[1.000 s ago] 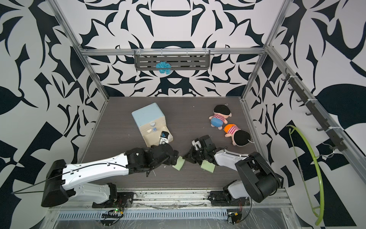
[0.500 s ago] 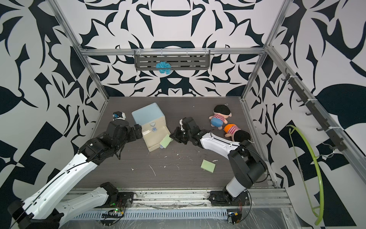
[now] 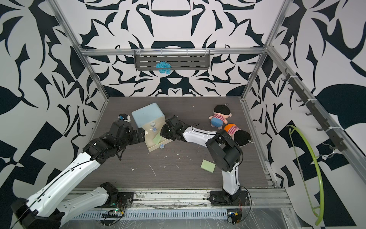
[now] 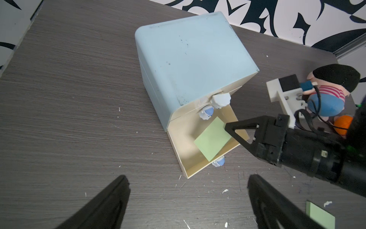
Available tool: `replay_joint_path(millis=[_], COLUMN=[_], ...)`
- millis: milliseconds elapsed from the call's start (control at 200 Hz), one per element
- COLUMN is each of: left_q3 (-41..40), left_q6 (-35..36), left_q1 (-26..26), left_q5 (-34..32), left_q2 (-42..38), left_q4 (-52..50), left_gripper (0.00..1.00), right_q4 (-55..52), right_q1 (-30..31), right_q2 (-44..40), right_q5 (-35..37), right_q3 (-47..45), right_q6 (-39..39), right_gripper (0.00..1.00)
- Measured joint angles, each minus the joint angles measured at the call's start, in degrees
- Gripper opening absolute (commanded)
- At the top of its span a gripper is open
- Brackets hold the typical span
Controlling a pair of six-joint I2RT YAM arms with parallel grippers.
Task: Please put the sticky notes in the drawer by color
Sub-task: Place the sticky notes in the drawer.
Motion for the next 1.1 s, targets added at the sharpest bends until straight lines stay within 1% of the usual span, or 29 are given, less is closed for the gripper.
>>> replay_joint_path(millis=[30,85,120,125,140,145,160,165,180,185,200,205,250,330,450,510,585,720,830,965,1030,1100], left_q3=[0.00,0.00,0.00,0.00,-0.02,-0.02,-0.02,-0.02,-0.02,-0.02,-0.02,-0.02,-0.02,-0.02,-0.02,-0.02,-0.04,-1.66,-2.95,-2.97,-2.97,-2.91], left_q6=[0.07,0.28,0.44,0.46,0.55,0.55,0.63,0.68,0.74,0.76,0.87,0.87,1.05,1.33,1.90,2.56,3.61,6.62,10.03,14.14,15.74,16.94], left_q1=[0.02,0.02,0.02,0.02,0.02,0.02,0.02,0.02,0.02,0.02,0.02,0.02,0.02,0.02,0.07,0.07,0.07,-1.25,-6.21,-13.14,-15.98,-18.27], left_q5=[0.20,0.55,0.68,0.72,0.76,0.76,0.81,0.83,0.87,0.87,0.92,0.92,0.94,1.18,2.27,3.30,5.03,9.16,11.28,13.29,14.40,15.56], left_q2=[0.00,0.00,0.00,0.00,0.00,0.00,0.00,0.00,0.00,0.00,0.00,0.00,0.00,0.00,0.09,0.22,0.66,1.92,4.63,10.36,13.42,16.79], left_q4=[0.17,0.68,0.96,1.03,1.11,1.14,1.20,1.22,1.27,1.27,1.29,1.29,1.33,1.62,2.60,3.45,4.72,9.03,12.66,17.81,20.28,22.58], left_gripper=[0.99,0.99,0.99,0.99,0.99,0.99,0.99,0.99,0.99,0.99,0.99,0.99,0.99,0.99,0.99,0.99,0.99,0.99,0.99,0.99,0.99,0.99], right_q4=[-0.37,-1.07,-1.38,-1.40,-1.51,-1.53,-1.60,-1.62,-1.68,-1.68,-1.68,-1.68,-1.81,-2.75,-5.77,-7.52,-9.46,-13.81,-19.21,-27.69,-31.78,-34.86], right_q1=[0.00,0.00,0.00,0.00,0.00,0.00,0.00,0.00,0.00,0.00,0.00,0.00,0.00,0.00,0.00,0.00,-0.33,-2.93,-8.94,-16.87,-18.67,-19.30], right_q2=[0.63,1.62,2.08,2.10,2.21,2.23,2.34,2.38,2.36,2.36,2.36,2.36,2.12,1.18,-2.29,-5.60,-10.71,-22.86,-32.74,-41.03,-43.30,-44.37], right_q5=[0.09,0.28,0.33,0.37,0.44,0.46,0.46,0.52,0.61,0.61,0.63,0.68,0.98,1.88,4.59,6.58,9.11,12.72,14.82,16.02,15.93,15.19], right_q3=[0.61,1.73,2.27,2.32,2.51,2.56,2.67,2.71,2.80,2.82,2.84,2.86,2.86,2.86,2.51,1.46,-1.01,-9.97,-19.52,-28.98,-31.78,-33.70], right_q6=[-0.35,-0.96,-1.46,-1.25,-1.81,-2.08,-1.77,-1.53,-2.51,-2.62,-2.12,-2.36,-3.30,-4.00,-6.88,-8.11,-9.35,-10.67,-11.47,-13.38,-14.78,-16.39], right_gripper=[0.10,0.25,0.32,0.35,0.37,0.39,0.41,0.43,0.45,0.47,0.49,0.52,0.59,0.69,0.81,0.86,0.88,0.90,0.92,0.94,0.95,0.95])
